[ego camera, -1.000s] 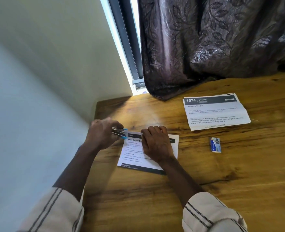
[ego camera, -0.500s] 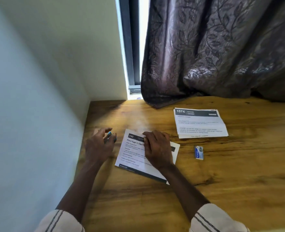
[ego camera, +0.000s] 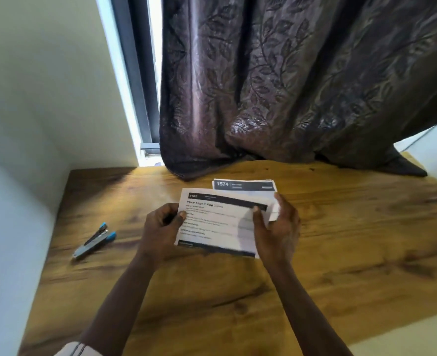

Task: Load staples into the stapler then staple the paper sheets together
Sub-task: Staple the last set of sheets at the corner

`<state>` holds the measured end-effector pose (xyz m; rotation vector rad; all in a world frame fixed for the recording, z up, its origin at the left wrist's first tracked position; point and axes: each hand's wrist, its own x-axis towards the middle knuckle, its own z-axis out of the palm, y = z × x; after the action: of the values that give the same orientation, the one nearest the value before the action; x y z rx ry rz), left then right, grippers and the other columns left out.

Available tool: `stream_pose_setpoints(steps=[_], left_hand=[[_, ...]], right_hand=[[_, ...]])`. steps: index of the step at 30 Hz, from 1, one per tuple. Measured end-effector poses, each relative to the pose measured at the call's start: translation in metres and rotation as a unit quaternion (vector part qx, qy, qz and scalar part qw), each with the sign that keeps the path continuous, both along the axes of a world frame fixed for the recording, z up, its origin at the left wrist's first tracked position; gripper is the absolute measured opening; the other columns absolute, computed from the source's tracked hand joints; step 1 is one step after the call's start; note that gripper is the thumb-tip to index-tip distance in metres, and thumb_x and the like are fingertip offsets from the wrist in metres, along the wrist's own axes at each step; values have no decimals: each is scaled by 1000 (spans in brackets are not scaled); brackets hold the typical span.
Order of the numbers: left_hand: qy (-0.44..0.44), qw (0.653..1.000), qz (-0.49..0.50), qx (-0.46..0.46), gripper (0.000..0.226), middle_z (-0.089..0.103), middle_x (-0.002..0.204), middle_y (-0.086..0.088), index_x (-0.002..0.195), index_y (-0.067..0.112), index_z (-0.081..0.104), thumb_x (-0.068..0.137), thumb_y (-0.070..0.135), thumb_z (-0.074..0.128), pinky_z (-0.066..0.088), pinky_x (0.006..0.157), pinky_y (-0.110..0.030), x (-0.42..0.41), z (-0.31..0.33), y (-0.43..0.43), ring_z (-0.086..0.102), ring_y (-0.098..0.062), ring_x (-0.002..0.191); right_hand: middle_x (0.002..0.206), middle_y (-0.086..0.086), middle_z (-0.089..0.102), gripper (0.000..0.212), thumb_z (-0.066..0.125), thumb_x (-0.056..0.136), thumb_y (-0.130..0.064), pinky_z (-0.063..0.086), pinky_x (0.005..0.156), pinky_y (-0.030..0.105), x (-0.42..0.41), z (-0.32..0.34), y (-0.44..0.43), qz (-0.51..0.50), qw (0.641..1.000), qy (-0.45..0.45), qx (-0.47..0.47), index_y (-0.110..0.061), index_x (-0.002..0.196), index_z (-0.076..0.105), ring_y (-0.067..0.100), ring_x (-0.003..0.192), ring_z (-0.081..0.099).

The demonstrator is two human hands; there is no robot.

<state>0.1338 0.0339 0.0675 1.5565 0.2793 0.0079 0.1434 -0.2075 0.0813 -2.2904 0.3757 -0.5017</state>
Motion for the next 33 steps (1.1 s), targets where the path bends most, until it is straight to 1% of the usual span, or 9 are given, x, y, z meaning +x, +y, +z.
stream_pose_setpoints(steps=[2, 4, 8, 13, 16, 20, 26, 30, 33], left_hand=[[20, 999, 39, -8, 13, 81, 97, -4, 105, 11, 74, 101, 8, 62, 65, 78, -44, 13, -1, -23, 79, -27, 89], [45, 997, 57, 3, 12, 81, 98, -3, 102, 17, 76, 100, 12, 66, 65, 81, -48, 30, -3, -44, 79, -25, 89], [93, 989, 86, 78, 8, 80, 99, 4, 96, 35, 74, 89, 32, 77, 64, 83, -51, 70, -9, -77, 77, -22, 88], [131, 957, 89, 244, 31, 79, 109, -1, 117, 25, 72, 89, 34, 79, 64, 81, -41, 110, -11, -107, 74, -19, 88], [161, 938, 67, 299, 34, 78, 113, -1, 120, 24, 71, 89, 35, 79, 60, 67, -28, 122, -21, -113, 71, -16, 85], [187, 893, 90, 399, 39, 68, 116, -7, 120, 24, 67, 88, 44, 76, 59, 86, -41, 116, -31, -116, 65, -24, 98], [197, 900, 53, 386, 35, 76, 110, -3, 118, 19, 72, 88, 34, 80, 55, 58, -24, 102, -23, -115, 67, -10, 75], [192, 899, 60, 389, 29, 80, 109, -3, 112, 20, 78, 84, 24, 83, 62, 75, -33, 92, -18, -109, 73, -17, 84], [190, 912, 61, 358, 24, 80, 106, -2, 109, 21, 79, 85, 18, 82, 60, 70, -30, 88, -16, -107, 72, -15, 82]], right_hand=[[128, 1, 63, 51, 69, 94, -39, 52, 85, 31, 13, -2, -32, 0, 988, 35, 151, -22, 140, 56, 22, 117, 60], [110, -1, 71, 36, 70, 96, -28, 57, 79, 31, 33, -7, -59, 46, 973, 89, 209, -16, 129, 66, 23, 106, 69], [109, 1, 72, 29, 72, 94, -22, 61, 85, 41, 73, -10, -95, 74, 972, 155, 158, -16, 122, 70, 13, 93, 66], [93, -12, 67, 18, 74, 92, -21, 59, 76, 31, 113, -28, -124, 76, 977, 171, 101, -17, 110, 73, 5, 83, 65], [99, -6, 74, 17, 72, 93, -23, 55, 75, 28, 126, -44, -130, 90, 977, 186, 54, -19, 109, 74, 10, 86, 66], [103, 2, 77, 21, 68, 94, -32, 47, 74, 27, 139, -50, -134, 118, 964, 238, -3, -17, 107, 74, 19, 87, 66], [118, 6, 71, 43, 74, 92, -27, 58, 72, 29, 140, -59, -130, 173, 941, 279, 81, -13, 131, 64, 19, 95, 67], [111, 2, 71, 47, 78, 87, -27, 62, 84, 45, 134, -66, -126, 178, 939, 281, 89, -17, 131, 64, 22, 99, 69], [109, 2, 74, 50, 77, 85, -27, 62, 82, 45, 132, -63, -125, 191, 936, 282, 85, -19, 133, 64, 23, 97, 71]])
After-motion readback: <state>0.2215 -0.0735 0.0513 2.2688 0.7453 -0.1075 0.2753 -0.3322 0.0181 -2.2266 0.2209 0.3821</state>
